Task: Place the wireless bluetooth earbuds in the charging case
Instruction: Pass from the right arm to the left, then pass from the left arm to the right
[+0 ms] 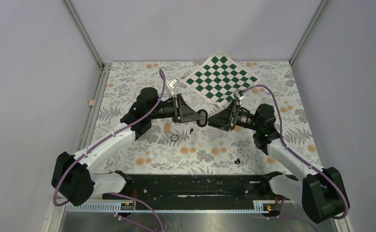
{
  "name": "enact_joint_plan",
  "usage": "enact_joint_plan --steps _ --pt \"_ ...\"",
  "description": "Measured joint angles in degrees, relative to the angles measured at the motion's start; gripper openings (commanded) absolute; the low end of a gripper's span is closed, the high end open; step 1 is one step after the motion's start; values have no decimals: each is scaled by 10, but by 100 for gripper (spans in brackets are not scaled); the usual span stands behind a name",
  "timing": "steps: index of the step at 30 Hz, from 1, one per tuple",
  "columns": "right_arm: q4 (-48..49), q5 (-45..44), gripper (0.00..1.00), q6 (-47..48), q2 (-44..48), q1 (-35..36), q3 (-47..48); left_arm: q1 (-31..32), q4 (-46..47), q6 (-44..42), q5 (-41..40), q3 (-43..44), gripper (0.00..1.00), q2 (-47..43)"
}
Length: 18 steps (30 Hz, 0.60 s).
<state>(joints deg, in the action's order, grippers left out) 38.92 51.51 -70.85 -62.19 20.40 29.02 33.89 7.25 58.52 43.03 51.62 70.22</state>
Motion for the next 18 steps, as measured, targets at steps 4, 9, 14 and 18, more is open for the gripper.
enact_joint_plan --steps 4,9,14,18 --pt "28 -1 68 -10 -4 3 5 0 0 0 0 0 0 0" --pt "59 -9 61 -25 -31 23 24 0 0 0 0 0 0 0" --pt "84 -14 46 -36 -50 42 30 0 1 0 1 0 0 0" --pt "106 -16 15 -50 -61 42 30 0 -1 2 0 0 0 0"
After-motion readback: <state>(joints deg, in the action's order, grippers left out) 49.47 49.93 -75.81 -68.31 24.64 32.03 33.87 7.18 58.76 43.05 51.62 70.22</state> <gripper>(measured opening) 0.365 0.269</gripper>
